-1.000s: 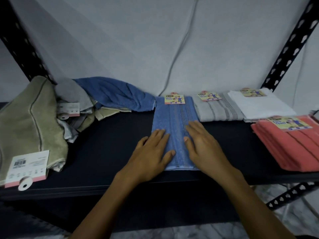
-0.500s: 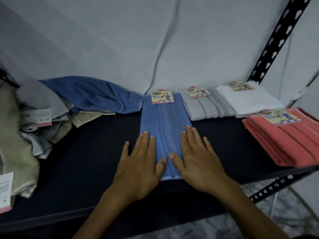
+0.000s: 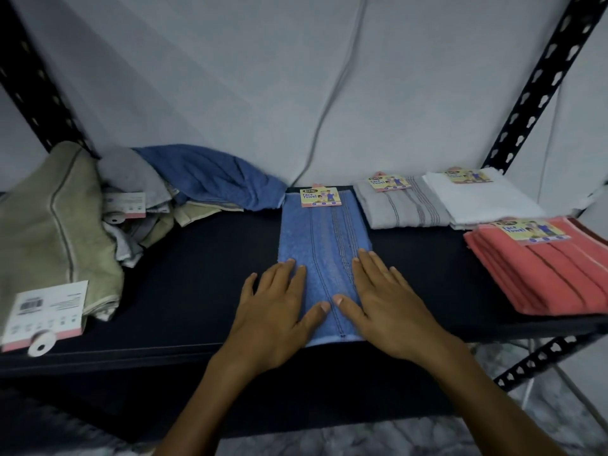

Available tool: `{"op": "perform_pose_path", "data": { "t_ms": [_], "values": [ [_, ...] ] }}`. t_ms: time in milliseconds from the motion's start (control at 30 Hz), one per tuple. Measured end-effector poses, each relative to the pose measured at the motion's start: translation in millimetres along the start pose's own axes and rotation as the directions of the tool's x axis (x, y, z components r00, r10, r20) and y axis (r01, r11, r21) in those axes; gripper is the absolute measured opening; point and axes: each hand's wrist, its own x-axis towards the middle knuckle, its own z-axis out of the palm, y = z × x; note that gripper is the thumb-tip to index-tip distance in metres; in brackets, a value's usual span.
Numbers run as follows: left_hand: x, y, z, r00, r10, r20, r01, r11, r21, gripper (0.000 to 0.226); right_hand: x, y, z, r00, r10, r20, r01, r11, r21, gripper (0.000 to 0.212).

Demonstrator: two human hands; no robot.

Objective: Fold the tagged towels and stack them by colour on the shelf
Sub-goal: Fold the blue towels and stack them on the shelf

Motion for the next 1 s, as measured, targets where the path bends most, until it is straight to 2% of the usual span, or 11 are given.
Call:
{"op": "perform_pose_path", "data": {
  "t_ms": [100,167,233,267,333,467,567,733,833,900,1000],
  "values": [
    [1,1,-10,0.998,0.012,-0.059,-0.018,0.994,-0.108,0.089,-6,4,-10,0.995,-0.006,-0.095,-0.003,0.996,-0.093,0.071],
    [11,0,-13,0.992,-0.008,-0.128,-0.014,0.985,-0.174,0.067,-1,5,-16,0.969,-0.027,-0.245,0.003,0.995,-0.095,0.051],
    [23,-1,-13,0.980,0.013,-0.198,-0.044,0.987,-0.156,0.054,11,4,-18,0.924,-0.079,-0.375,0.068,0.997,-0.043,0.036],
    [30,-3,-12,0.978,0.040,-0.203,-0.067,0.990,-0.126,0.054,18,2,-18,0.916,-0.104,-0.386,0.103,0.994,-0.025,0.033],
    [40,-6,-11,0.987,0.081,-0.141,-0.092,0.993,-0.074,0.057,29,0,-14,0.939,-0.130,-0.317,0.124,0.992,-0.040,0.038],
    [44,-8,-1,0.998,0.032,0.061,-0.034,0.999,0.030,0.065,32,4,0,0.994,-0.045,-0.096,0.044,0.999,-0.010,0.061],
    [44,-7,0,0.993,0.013,0.116,-0.020,0.998,0.058,0.066,29,5,2,0.998,-0.013,-0.055,0.013,1.000,-0.009,0.064],
    [42,-10,1,0.999,0.053,0.013,-0.053,0.997,0.048,0.073,29,5,4,0.991,0.104,-0.082,-0.102,0.994,0.028,0.075],
    [38,-9,-8,0.996,0.090,-0.026,-0.088,0.994,0.070,0.082,26,12,2,0.996,0.060,-0.068,-0.058,0.998,0.027,0.076],
    [40,-8,-17,0.993,0.103,-0.059,-0.098,0.992,0.074,0.059,22,21,-1,0.999,-0.032,-0.043,0.032,0.999,-0.002,0.076],
    [53,-4,-30,0.969,0.156,-0.193,-0.152,0.988,0.036,0.030,13,38,-9,0.982,-0.188,0.032,0.190,0.979,-0.067,0.086]
  ]
}}
